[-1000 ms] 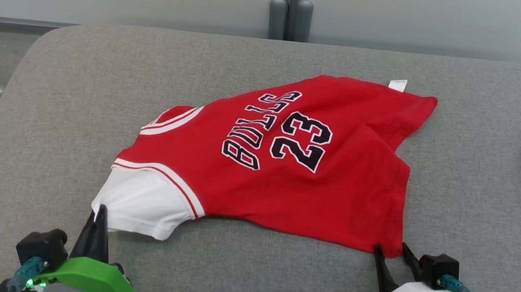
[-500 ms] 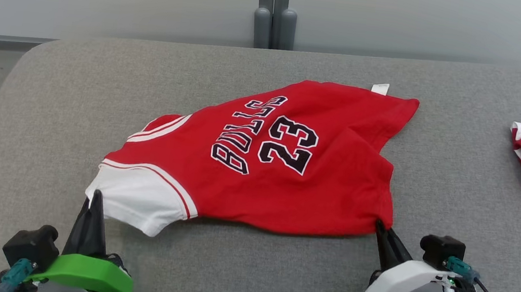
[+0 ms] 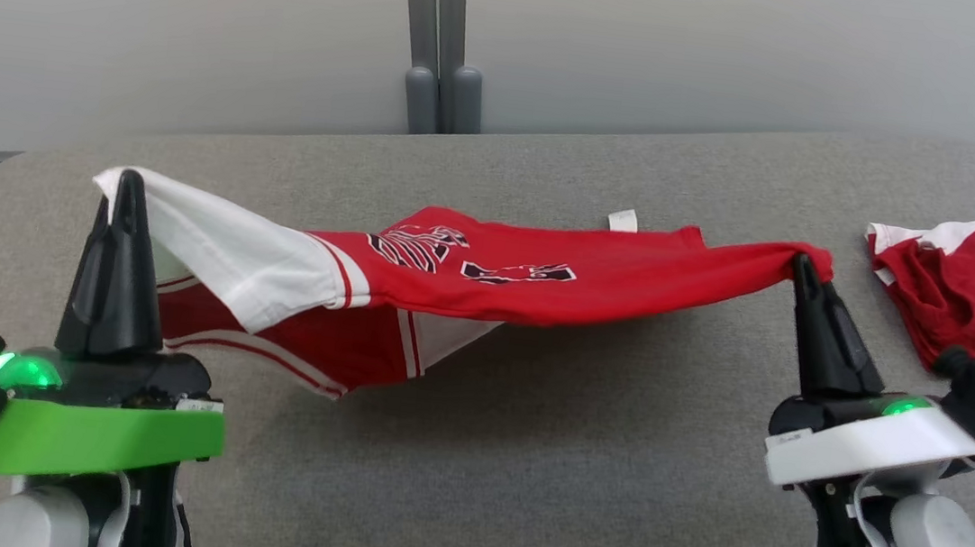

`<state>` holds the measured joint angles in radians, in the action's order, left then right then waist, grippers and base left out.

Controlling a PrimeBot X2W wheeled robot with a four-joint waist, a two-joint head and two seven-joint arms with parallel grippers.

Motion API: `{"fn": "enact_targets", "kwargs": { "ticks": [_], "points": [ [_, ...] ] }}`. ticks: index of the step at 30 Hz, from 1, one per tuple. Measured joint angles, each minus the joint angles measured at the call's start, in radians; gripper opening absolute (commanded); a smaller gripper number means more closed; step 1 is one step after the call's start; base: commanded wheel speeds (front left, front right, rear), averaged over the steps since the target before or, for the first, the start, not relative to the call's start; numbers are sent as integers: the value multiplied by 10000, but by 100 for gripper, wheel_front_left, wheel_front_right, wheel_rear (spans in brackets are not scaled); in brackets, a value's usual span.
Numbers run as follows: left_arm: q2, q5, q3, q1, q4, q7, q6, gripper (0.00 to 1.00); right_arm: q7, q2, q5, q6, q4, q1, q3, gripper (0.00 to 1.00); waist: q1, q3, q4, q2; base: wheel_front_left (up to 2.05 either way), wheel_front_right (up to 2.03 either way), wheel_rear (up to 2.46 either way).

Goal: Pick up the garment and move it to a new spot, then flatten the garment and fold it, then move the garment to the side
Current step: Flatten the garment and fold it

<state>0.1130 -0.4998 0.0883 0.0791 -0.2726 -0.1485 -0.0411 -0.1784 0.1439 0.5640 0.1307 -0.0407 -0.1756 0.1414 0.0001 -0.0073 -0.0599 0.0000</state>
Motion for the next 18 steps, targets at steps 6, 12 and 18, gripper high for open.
{"fn": "enact_targets", "kwargs": {
  "ticks": [6, 12, 18],
  "points": [
    [320, 58, 50, 616, -1916, 663, -54, 0, 759, 132, 155, -2, 2518, 300, -874, 0, 0, -164, -350, 0, 0, 0, 0],
    [825, 483, 236, 1726, -3624, 1668, -107, 0, 1732, 86, 284, -2, 4840, 407, -1787, 0, 0, -88, -489, 0, 0, 0, 0],
    [1181, 593, 437, 3060, -4117, 2685, -69, 0, 2479, 96, 322, -2, 5917, 279, -2406, 0, 0, 240, -493, 0, 0, 0, 0]
  ]
}}
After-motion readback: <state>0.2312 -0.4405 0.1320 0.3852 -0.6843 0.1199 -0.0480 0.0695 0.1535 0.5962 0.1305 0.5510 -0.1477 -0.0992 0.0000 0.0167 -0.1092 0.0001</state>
